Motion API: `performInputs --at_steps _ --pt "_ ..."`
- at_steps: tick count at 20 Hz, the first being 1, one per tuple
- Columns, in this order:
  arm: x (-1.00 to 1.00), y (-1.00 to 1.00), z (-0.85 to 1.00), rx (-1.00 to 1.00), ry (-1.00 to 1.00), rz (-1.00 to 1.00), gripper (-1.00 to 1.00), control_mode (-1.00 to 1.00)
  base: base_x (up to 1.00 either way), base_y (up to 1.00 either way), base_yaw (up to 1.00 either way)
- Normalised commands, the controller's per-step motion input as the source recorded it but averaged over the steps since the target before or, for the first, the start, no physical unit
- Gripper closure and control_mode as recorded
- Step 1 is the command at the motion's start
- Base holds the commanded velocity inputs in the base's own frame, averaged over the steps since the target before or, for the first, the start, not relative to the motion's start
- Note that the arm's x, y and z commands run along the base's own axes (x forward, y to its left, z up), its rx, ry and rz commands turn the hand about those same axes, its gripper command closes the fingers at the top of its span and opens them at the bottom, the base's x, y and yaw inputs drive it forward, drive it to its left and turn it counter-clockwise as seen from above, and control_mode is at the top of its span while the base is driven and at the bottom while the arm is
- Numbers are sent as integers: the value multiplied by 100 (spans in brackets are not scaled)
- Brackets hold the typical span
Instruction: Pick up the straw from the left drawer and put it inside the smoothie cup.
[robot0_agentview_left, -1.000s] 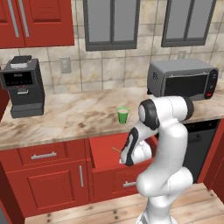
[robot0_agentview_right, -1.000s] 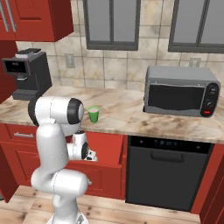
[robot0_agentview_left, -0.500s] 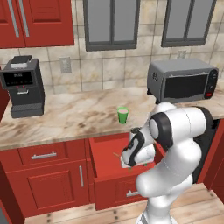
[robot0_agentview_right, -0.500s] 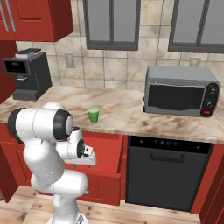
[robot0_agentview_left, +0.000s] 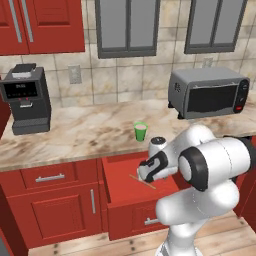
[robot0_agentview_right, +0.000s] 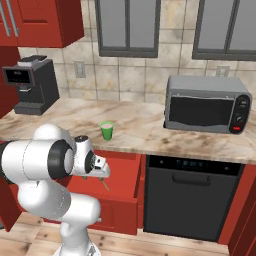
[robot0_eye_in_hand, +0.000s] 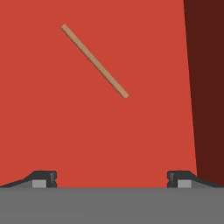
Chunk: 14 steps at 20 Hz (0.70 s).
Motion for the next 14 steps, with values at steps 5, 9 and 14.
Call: performInputs --at_steps 5,9,14 --pt "38 0 2 0 0 0 -100 -100 0 0 0" --pt "30 0 -4 0 0 0 -100 -100 0 0 0" --pt "17 0 -24 0 0 0 -100 -100 0 0 0"
